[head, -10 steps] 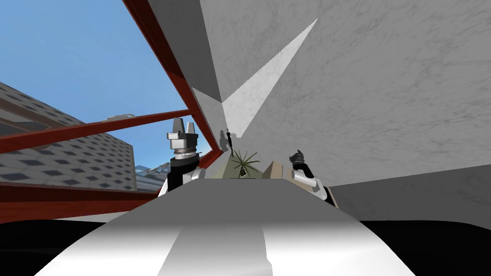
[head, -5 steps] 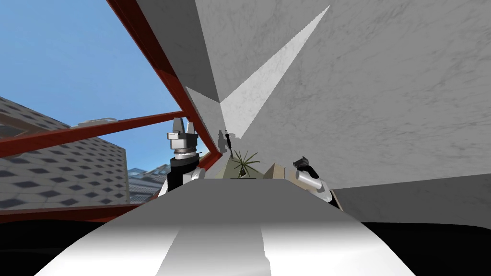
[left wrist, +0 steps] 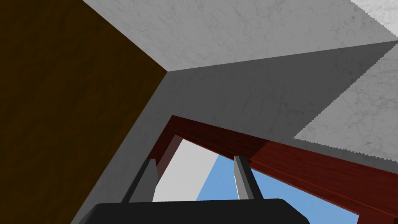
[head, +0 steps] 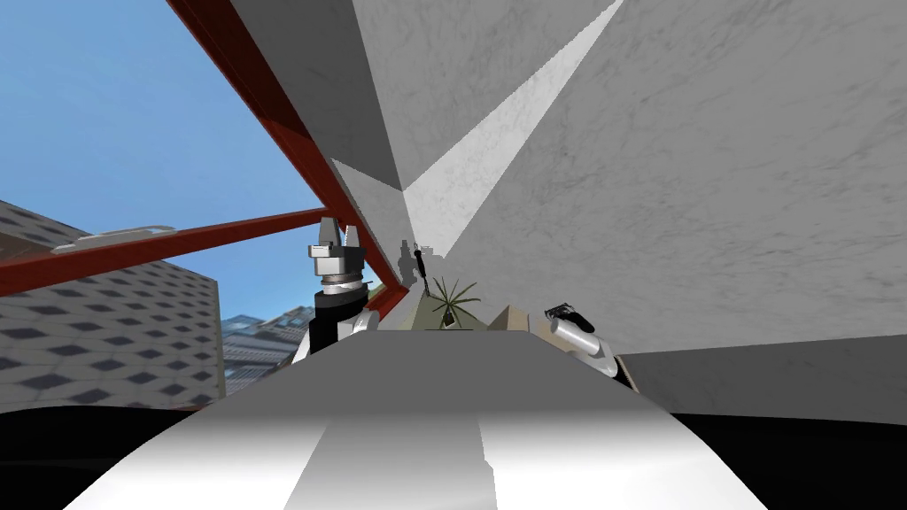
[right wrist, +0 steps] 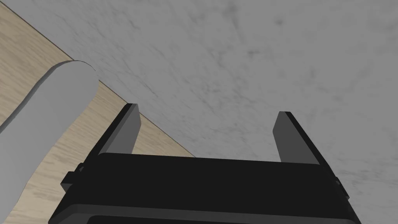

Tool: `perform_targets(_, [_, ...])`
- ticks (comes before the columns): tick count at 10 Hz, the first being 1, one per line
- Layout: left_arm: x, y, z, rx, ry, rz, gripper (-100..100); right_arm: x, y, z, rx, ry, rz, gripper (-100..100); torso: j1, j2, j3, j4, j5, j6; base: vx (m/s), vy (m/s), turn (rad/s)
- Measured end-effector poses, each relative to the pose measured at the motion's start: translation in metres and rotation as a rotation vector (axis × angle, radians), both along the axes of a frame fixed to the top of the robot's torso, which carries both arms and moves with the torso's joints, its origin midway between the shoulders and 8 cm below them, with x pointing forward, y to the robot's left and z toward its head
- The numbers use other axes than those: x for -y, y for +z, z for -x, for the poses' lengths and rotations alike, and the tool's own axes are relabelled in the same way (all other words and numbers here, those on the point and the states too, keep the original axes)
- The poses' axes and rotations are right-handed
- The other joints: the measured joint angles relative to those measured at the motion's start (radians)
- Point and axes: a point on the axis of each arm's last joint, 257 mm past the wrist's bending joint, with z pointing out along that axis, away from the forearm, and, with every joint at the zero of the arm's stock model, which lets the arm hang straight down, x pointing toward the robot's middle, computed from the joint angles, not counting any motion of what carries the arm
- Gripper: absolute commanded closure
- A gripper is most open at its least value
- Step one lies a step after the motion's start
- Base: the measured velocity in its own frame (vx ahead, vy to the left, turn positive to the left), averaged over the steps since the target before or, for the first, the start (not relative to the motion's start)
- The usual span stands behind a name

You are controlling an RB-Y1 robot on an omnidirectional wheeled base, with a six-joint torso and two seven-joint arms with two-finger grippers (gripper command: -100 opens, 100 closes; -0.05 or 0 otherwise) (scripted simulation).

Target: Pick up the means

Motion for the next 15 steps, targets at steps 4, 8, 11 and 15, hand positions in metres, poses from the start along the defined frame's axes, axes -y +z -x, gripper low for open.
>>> perform_targets(4, [0.0,0.0,0.0,0.0,0.0,0.0,0,0.008,-0.03,0.03,-0.046,-0.115,-0.117,-100,0.0,0.003,0.002,0.001,0.0,0.0,0.052,0.009,-0.029])
perform_targets(8, [0.0,0.0,0.0,0.0,0.0,0.0,0,0.01,-0.07,0.069,-0.093,-0.249,-0.258,-100,0.0,0.001,0.0,0.0,0.0,0.0,0.075,0.007,-0.045])
perform_targets(11, [0.0,0.0,0.0,0.0,0.0,0.0,0,0.006,-0.09,0.093,-0.118,-0.337,-0.355,-100,0.0,0.003,0.002,0.001,0.0,0.0,0.046,0.007,-0.034])
perform_targets(15, [0.0,0.0,0.0,0.0,0.0,0.0,0,-0.005,-0.12,0.12,-0.138,-0.474,-0.509,-100,0.0,0.001,0.001,0.0,0.0,0.0,0.06,0.006,-0.043])
